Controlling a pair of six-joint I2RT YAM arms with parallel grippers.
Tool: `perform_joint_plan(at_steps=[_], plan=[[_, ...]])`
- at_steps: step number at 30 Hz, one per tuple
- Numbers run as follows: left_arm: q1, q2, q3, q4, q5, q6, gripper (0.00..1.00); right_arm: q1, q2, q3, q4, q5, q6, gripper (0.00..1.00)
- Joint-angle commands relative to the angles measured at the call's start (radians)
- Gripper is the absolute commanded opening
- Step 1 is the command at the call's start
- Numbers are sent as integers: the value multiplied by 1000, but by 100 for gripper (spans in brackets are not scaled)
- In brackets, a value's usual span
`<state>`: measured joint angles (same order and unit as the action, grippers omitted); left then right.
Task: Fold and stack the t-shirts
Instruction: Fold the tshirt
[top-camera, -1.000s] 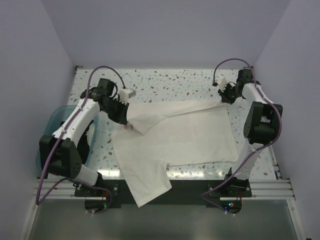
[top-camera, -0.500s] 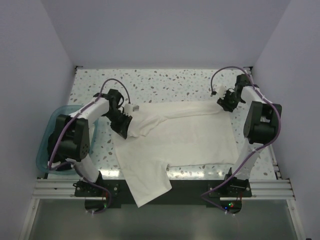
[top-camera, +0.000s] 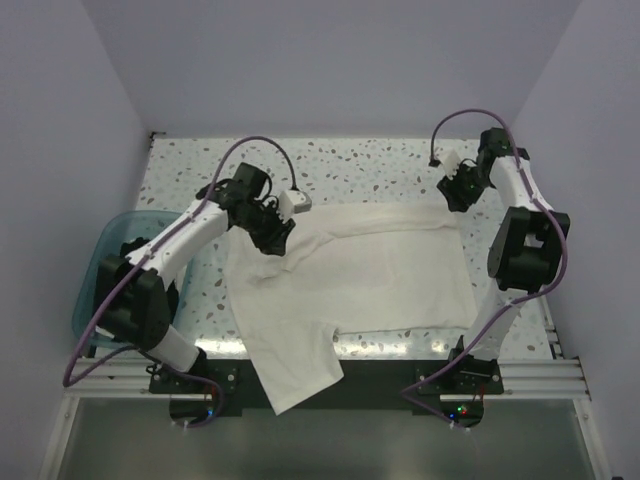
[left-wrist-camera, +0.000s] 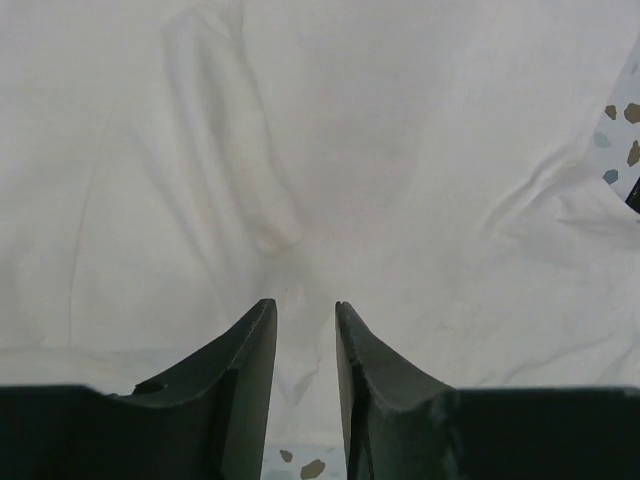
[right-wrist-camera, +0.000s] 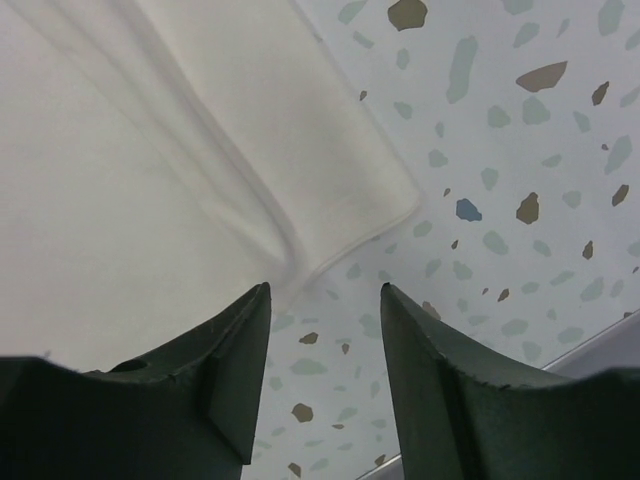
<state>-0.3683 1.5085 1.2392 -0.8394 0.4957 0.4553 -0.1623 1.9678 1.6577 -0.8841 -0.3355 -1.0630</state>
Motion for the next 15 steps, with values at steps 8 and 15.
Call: perform_joint_plan(at_steps=[8, 15], plan=[[-201, 245, 34, 134, -160, -49, 36, 64, 9, -48, -47, 70, 81, 45], [-205, 335, 45, 135, -235, -17, 38, 67, 39, -67, -10, 110, 75, 44]])
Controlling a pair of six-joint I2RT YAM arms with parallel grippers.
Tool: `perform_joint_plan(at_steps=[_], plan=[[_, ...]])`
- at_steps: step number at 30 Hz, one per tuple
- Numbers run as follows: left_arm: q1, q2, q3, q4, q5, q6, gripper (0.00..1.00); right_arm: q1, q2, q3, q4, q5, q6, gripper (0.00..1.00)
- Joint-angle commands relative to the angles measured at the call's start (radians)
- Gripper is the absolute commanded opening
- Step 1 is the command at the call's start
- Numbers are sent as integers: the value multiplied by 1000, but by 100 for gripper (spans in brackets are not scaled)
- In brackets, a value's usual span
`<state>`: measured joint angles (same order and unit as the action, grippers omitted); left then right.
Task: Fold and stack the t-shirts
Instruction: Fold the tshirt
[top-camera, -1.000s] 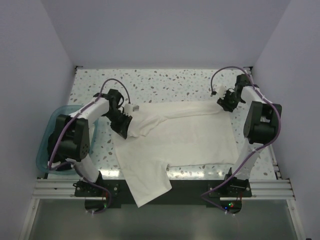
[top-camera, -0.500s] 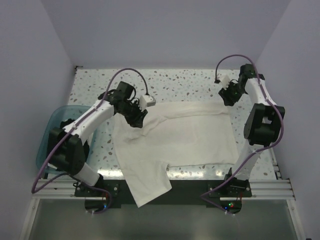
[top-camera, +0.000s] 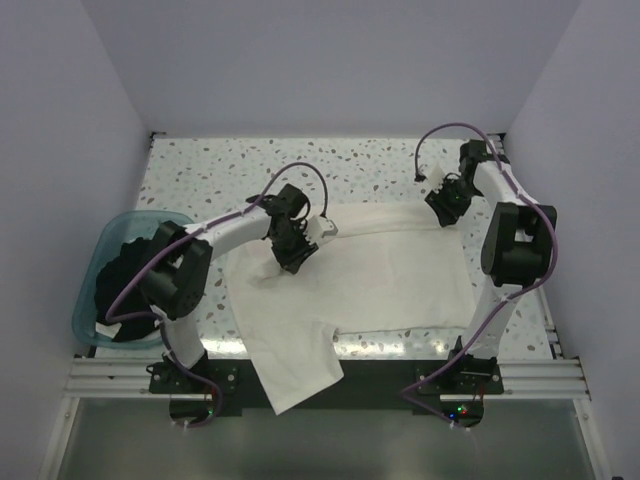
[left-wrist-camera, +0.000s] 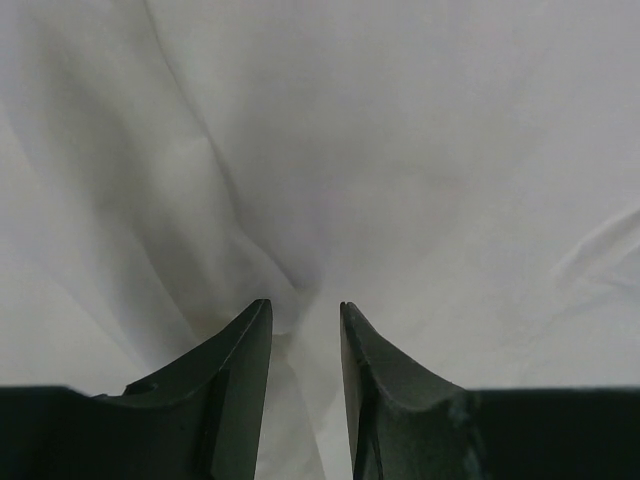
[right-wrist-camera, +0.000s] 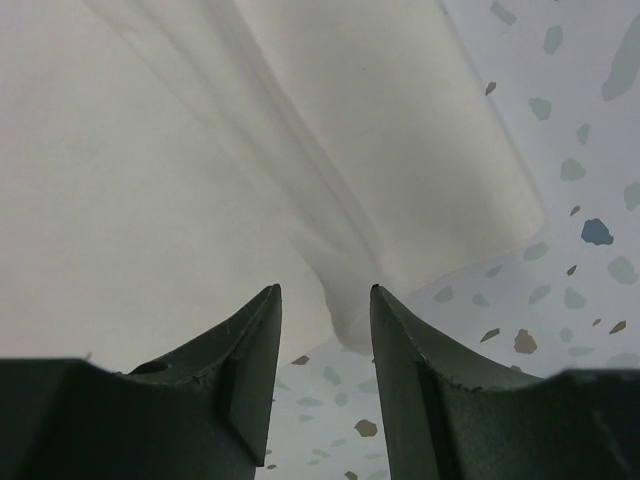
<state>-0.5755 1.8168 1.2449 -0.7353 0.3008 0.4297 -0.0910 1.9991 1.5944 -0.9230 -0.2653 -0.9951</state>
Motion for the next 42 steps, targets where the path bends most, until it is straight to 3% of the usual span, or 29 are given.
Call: perform_joint_plan(at_steps=[1, 5, 8, 12, 14, 21, 24, 25, 29, 32, 42], plan=[[2, 36, 39, 25, -48, 20, 38, -4, 12, -4, 27, 43, 9, 44], [0, 55, 18, 42, -52, 35, 34, -3, 10, -10, 30, 51, -5, 43], [2, 64, 16, 54, -60, 40, 26, -4, 10, -7, 24, 51, -5, 43], [2, 53, 19, 50, -65, 50, 5, -4, 6, -5, 21, 43, -4, 42], [2, 39, 25, 42, -60, 57, 0, -3, 3, -1, 18, 38, 0, 42], [2, -45, 79, -33, 29, 61, 0, -4, -10, 12, 6, 34, -8, 39], [2, -53, 64, -15, 11, 38, 0, -3, -10, 13, 1, 31, -8, 39], [3, -45, 64, -10, -20, 24, 5, -3, -10, 12, 0, 32, -5, 40], [2, -27, 41, 1, -29, 27, 0, -4, -10, 13, -4, 26, -5, 37], [3, -31, 39, -4, 7, 38, 0, -3, -11, 10, -5, 29, -7, 31], [-14, -90, 111, -133, 236, 84, 0, -6, -20, 6, 7, 41, -13, 31]])
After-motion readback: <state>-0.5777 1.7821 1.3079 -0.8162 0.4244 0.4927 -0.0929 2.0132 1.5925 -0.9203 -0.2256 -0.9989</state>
